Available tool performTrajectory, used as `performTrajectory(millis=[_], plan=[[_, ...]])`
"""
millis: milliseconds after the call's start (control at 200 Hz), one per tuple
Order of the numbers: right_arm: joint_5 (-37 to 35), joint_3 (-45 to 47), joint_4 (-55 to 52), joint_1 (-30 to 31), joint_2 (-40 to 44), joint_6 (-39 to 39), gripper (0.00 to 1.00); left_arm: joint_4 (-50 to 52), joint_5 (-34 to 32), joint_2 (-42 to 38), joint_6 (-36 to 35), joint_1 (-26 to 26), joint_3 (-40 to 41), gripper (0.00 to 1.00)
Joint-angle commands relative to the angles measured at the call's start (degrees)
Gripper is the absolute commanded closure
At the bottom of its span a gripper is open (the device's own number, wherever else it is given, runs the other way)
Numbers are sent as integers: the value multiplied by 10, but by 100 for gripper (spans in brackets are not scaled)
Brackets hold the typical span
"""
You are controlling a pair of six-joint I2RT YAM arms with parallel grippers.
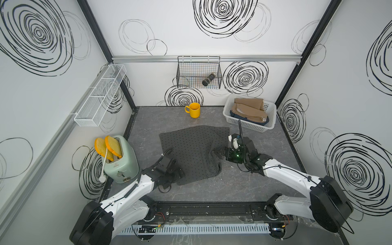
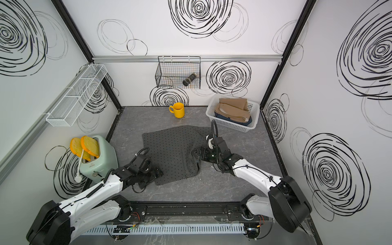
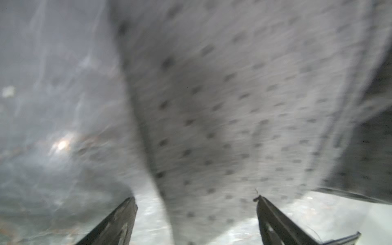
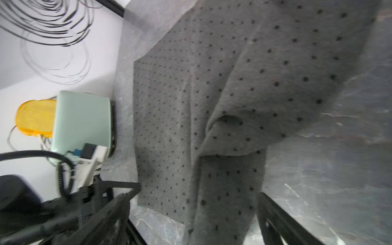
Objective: Roll up the skirts
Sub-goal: Roll the skirt at the center of the board.
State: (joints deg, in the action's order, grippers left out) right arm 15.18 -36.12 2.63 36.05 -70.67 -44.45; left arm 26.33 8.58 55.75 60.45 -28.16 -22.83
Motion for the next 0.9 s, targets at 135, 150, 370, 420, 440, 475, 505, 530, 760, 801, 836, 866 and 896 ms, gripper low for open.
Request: performTrajectory(millis=[135, 150, 370, 420, 440, 475, 505, 530, 760, 801, 836, 866, 896], plan=[[2, -57, -96, 2, -89, 17, 23, -135, 35, -8, 56, -6, 66, 32], [3, -57, -99, 3, -92, 17, 25, -149, 40, -7, 60, -6, 73, 35], [23, -23, -71, -9, -68, 22, 69, -174, 43, 17, 41, 16, 57, 100], [35, -16, -71, -27, -60, 24, 79, -129, 34, 15, 9, 36, 17, 100], [41, -12, -68, -35, -55, 24, 82, -106, 25, 12, -7, 47, -5, 100], [50, -4, -69, -47, -50, 22, 88, -61, 1, 6, -35, 62, -46, 100], [54, -2, -75, -56, -46, 23, 92, -24, -22, 2, -58, 73, -83, 100], [54, -1, -83, -61, -42, 25, 93, 3, -42, 0, -78, 80, -111, 100], [38, 98, -94, -16, -33, -8, 92, 159, -106, 17, -179, 121, -260, 100], [42, 115, -84, 9, -39, -19, 90, 172, -107, 20, -187, 124, -259, 100], [42, 126, -84, 30, -44, -29, 88, 178, -108, 22, -194, 126, -253, 100], [41, 135, -87, 46, -47, -39, 84, 178, -104, 22, -201, 126, -244, 100], [44, 142, -87, 57, -47, -47, 75, 180, -96, 23, -208, 126, -236, 100]])
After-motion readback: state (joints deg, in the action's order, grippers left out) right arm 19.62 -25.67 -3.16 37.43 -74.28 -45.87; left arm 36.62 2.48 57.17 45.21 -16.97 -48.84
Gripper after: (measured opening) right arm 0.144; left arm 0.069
